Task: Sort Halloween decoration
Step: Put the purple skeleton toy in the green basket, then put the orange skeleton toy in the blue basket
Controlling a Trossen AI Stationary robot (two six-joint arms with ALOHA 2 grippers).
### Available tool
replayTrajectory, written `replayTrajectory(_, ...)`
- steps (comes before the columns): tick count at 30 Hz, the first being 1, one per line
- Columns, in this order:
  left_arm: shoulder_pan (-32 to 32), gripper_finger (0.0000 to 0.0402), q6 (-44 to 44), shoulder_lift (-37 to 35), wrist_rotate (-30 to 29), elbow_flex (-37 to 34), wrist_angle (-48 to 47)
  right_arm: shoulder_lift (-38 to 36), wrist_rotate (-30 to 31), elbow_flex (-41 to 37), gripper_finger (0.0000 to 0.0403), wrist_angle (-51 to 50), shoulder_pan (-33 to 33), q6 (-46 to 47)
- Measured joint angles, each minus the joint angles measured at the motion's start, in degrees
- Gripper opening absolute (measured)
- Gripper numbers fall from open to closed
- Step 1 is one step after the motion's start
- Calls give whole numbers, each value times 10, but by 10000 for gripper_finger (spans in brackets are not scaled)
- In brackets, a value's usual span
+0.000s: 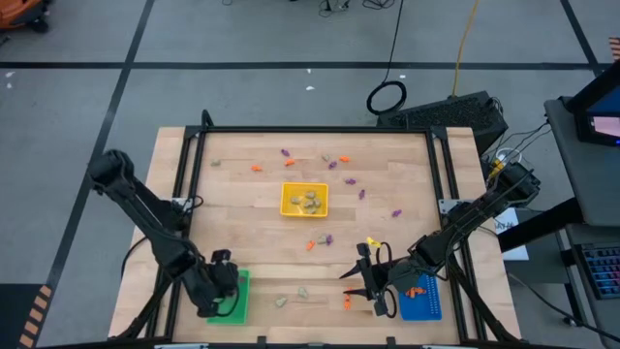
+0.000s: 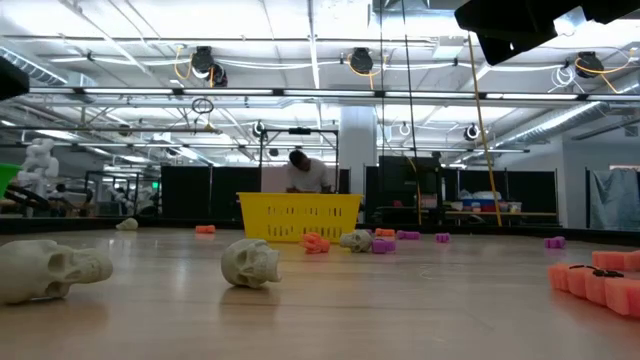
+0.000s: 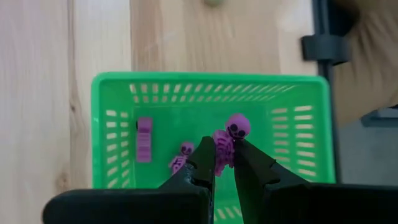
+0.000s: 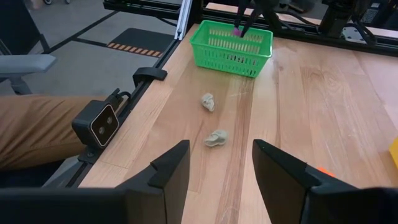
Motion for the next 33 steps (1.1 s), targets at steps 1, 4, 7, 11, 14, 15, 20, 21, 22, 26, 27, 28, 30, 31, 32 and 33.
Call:
replayTrajectory(1,0,34,0,5,0,0,1,0,0,0,160,0,0,0)
replayTrajectory(4,0,34,0,16,0,0,5,0,0,0,160,0,0,0)
replayTrajectory(7,0,43,1,24,0,0,5,0,0,0,160,0,0,0)
replayTrajectory(11,0,83,1,37,-1,0,5,0,0,0,160,0,0,0)
replayTrajectory(14,0,122,1,45,-1,0,5,0,0,0,160,0,0,0)
replayTrajectory(15,0,134,0,47,-2,0,5,0,0,0,160,0,0,0)
replayTrajectory(20,4,178,-2,48,1,0,6,0,0,0,160,0,0,2)
replayTrajectory(21,7,182,-8,48,10,0,6,0,0,0,160,1,0,4)
replayTrajectory(22,10,186,-16,48,22,0,6,0,0,0,160,4,0,7)
replayTrajectory(26,28,189,-45,48,94,0,6,0,0,0,160,18,0,11)
replayTrajectory(27,30,189,-50,48,107,0,6,0,0,0,160,22,0,11)
replayTrajectory(28,33,189,-56,48,116,0,6,0,0,0,160,24,0,11)
replayTrajectory(30,37,189,-57,48,128,0,5,0,1,0,160,24,0,15)
replayTrajectory(31,39,189,-56,48,133,2,-1,0,7,0,160,24,0,19)
replayTrajectory(32,40,189,-56,48,134,5,-5,0,18,0,160,21,0,24)
replayTrajectory(33,40,189,-56,48,134,11,-11,0,31,0,160,19,0,27)
